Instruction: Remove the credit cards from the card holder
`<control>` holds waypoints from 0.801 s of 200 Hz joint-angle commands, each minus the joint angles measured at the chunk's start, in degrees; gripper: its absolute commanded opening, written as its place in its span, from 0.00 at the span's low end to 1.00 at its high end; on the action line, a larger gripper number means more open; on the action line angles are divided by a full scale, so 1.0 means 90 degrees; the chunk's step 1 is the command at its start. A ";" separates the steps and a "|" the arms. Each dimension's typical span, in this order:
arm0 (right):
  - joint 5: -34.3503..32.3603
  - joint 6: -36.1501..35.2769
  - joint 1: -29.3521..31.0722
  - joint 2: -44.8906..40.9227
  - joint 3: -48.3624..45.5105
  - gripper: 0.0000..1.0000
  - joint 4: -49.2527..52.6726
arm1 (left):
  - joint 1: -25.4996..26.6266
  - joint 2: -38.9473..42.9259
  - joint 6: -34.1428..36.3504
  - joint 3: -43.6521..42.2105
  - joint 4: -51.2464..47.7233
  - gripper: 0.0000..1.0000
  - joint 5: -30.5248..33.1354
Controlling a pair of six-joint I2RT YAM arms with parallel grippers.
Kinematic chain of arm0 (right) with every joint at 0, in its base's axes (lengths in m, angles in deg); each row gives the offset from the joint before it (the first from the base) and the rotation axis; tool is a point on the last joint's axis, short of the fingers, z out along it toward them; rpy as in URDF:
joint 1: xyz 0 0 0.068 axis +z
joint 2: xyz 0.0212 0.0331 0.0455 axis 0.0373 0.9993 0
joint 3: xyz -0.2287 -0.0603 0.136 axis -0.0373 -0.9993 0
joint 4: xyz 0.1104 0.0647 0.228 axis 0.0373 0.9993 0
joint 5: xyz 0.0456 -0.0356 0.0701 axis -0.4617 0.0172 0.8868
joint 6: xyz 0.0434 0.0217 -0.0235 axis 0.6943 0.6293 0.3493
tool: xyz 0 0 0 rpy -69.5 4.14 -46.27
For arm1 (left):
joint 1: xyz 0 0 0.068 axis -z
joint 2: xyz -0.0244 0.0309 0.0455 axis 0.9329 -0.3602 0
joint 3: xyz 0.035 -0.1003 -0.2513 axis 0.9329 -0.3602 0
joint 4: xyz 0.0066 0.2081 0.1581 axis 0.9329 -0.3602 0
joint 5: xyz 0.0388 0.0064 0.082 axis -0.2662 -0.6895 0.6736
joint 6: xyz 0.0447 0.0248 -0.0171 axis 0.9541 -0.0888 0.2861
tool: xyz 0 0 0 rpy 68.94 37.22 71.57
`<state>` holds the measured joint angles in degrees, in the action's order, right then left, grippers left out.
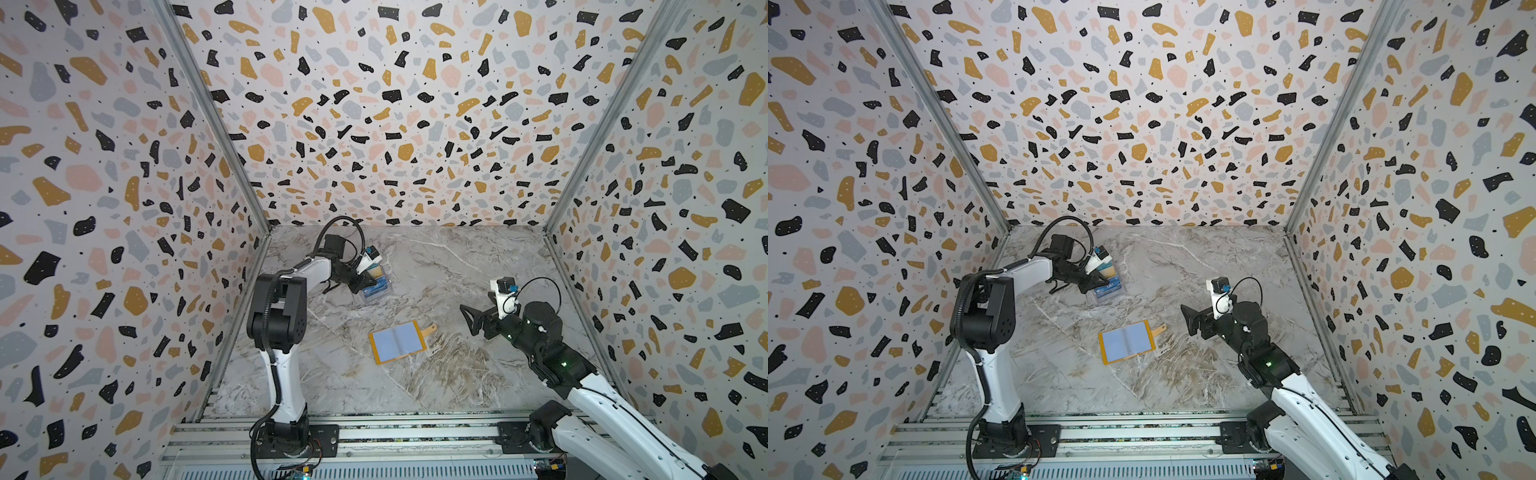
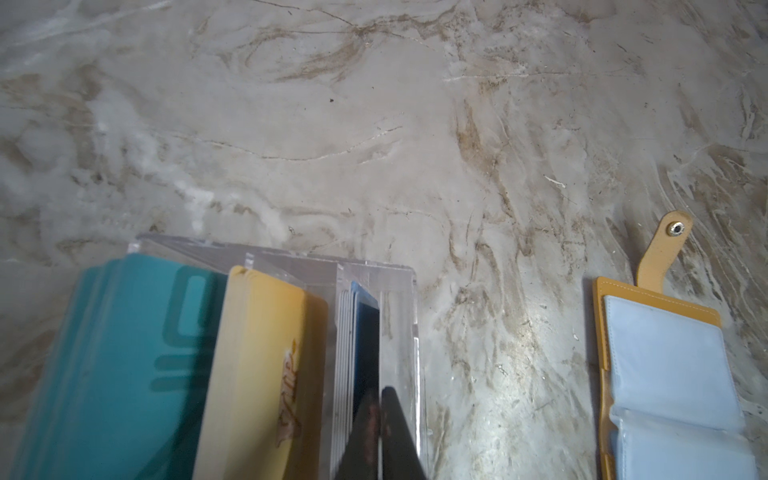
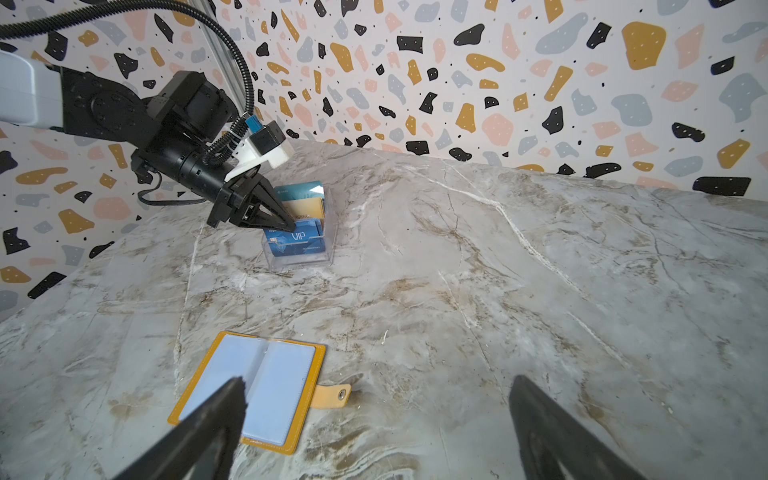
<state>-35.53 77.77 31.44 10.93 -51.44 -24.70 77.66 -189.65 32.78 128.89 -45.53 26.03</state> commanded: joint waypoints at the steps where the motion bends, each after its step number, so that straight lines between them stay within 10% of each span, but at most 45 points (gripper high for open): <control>1: 0.0016 -0.0045 -0.0010 -0.0099 -0.0006 0.99 -0.0109 | 0.0049 0.0017 -0.0037 0.0101 0.0032 0.13 0.0109; 160: -0.0273 -0.0004 -0.0013 0.0045 0.0122 0.99 -0.0079 | 0.0075 0.0988 -0.0503 -0.0273 0.0583 0.28 0.0664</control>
<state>-36.17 77.79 31.44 11.00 -51.47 -25.10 78.28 -184.47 30.16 128.02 -43.37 28.96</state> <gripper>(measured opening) 0.989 0.270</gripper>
